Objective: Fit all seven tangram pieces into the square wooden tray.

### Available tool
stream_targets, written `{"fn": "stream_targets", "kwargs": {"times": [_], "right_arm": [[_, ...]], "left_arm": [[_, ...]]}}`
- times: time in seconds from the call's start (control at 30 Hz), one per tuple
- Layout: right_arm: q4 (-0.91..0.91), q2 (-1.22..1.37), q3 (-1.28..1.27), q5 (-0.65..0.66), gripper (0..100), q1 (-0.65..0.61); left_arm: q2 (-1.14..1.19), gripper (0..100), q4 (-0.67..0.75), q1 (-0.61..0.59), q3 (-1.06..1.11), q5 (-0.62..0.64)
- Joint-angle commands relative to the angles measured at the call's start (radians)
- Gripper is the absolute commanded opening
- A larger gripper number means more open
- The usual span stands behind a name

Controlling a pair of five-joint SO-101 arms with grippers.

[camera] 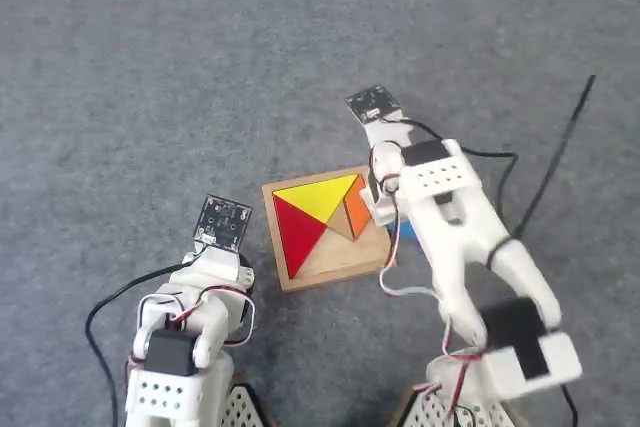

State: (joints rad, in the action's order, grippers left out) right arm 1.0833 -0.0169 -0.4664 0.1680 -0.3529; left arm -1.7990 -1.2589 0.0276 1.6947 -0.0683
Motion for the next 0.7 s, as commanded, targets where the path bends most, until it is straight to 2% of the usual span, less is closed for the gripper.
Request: {"fn": "stream_targets", "kwargs": {"times": [0.0, 0.13, 0.4, 0.67], "right_arm": [[-0.008, 0.053, 0.098, 0.002, 26.2, 0.035], [-0.018, 0.099, 0.115, 0.005, 26.2, 0.047], [-0.045, 0.170, 0.117, -0.005, 26.2, -0.033], [-0.067, 0.188, 0.163, 0.002, 26.2, 0.008]], "left_arm": [[-0.018, 2, -0.003, -0.005, -0.010, -0.003], [-0.018, 2, -0.003, -0.005, -0.010, -0.003], [-0.018, 2, -0.003, -0.005, -0.010, -0.003], [-0.018, 2, -0.003, -0.005, -0.010, -0.003]]}}
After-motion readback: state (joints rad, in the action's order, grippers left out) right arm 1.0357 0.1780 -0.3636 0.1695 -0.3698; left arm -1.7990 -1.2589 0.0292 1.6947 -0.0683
